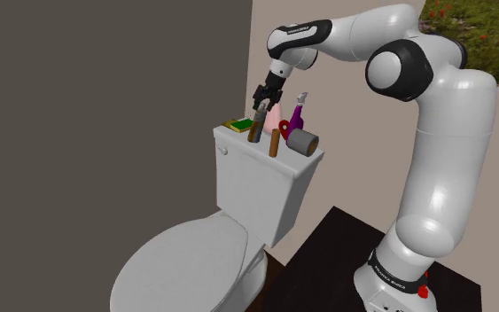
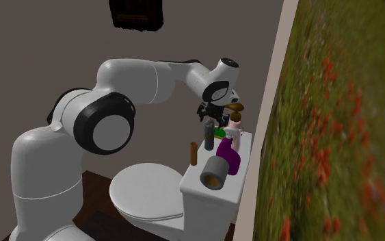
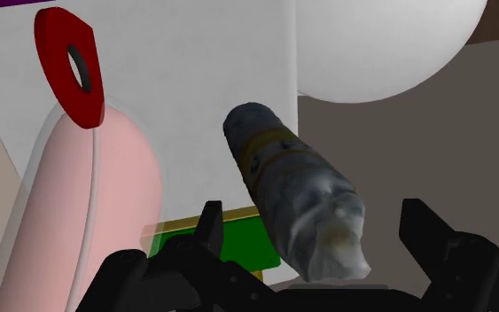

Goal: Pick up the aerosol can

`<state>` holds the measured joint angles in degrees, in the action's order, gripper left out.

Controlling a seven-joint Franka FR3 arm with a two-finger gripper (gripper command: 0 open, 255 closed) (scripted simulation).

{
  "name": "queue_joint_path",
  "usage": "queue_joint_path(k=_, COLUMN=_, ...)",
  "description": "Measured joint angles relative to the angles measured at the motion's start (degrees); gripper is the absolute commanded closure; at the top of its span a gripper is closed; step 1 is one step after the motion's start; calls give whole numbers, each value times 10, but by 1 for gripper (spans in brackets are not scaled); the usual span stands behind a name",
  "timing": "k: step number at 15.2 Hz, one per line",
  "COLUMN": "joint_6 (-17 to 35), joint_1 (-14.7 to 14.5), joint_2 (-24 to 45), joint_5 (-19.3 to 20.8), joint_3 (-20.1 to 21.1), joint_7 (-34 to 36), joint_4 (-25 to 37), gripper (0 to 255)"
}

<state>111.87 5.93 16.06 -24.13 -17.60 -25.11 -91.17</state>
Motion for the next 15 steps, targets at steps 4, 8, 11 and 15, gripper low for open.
queue_joint_path(k=4, joint_6=2, joint_1=0, joint_2=-1, joint_5=0, joint_3=0, joint_7=0, joint_4=-2, gripper=255)
queue_joint_path(k=8, joint_6=2, joint_1=0, joint_2=-2, joint_5=0, joint_3=0, joint_7=0, joint_4=-3, gripper=255)
queue_joint_path(k=11, joint_6=-1, joint_1=0, joint_2=-2, joint_5=1, joint_3=0, joint_7=1, joint_4=-1, gripper=255)
queue_joint_path(k=15, joint_6=-25, joint_1=1, joint_2=-3, joint_5=4, joint_3=-1, joint_7=9, joint_4=24, gripper=255)
